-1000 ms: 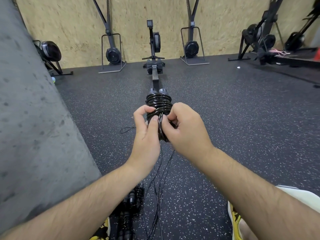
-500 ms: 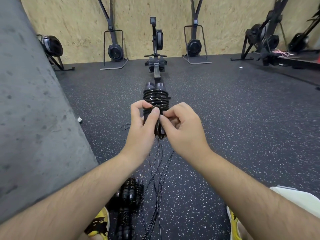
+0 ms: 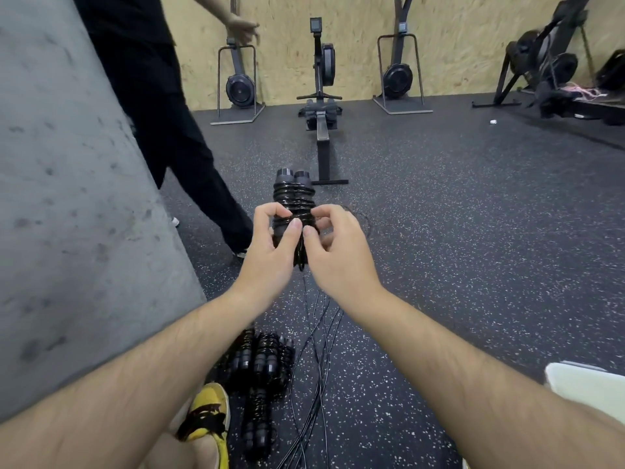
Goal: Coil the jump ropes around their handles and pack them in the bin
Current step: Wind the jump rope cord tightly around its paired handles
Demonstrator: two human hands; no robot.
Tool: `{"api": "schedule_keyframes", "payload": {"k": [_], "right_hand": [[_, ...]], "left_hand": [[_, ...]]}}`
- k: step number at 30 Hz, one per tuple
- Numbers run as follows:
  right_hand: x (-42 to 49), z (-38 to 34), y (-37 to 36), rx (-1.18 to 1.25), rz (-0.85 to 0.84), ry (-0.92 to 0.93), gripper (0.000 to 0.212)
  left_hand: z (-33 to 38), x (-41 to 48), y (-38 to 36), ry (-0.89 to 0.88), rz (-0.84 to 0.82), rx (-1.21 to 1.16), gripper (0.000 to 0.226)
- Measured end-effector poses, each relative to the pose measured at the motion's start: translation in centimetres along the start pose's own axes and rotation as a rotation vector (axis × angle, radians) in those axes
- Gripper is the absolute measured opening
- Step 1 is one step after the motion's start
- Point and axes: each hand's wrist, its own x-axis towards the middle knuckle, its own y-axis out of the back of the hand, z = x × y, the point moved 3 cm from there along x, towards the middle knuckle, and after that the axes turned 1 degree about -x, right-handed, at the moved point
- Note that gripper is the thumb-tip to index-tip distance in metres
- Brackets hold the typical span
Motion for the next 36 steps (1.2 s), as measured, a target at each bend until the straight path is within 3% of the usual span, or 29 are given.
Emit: {"api": "schedule_keyframes", "payload": {"k": [18, 24, 29, 33, 36], "right_hand": [[-0.4, 0.2, -5.7, -0.009, -0.120, -0.022, 0.029], [0.1, 1.7, -7.5, 0.149, -0.107, -0.242, 0.052], [1.2, 5.1, -10.3, 0.375, -0.120, -0.488, 0.060], [1.4, 8.3, -12.6, 0.422, -0.111, -0.619, 0.055], [0.8, 11.7, -14.4, 0.395, -0.166, -0.679, 0.068]], "left_hand": [[-3.0, 0.3, 4.8, 0.142, 0.090, -0.019, 0.041], [-4.4, 0.1, 5.4, 0.102, 0.059, -0.044, 0.034], [-8.0, 0.9, 6.3, 0.085, 0.079, 0.130, 0.032], [-11.5, 0.8, 5.3, 0.122, 0.219, 0.140, 0.030], [-15.5, 0.1, 5.0, 0.155, 0.264, 0.178, 0.028]]}}
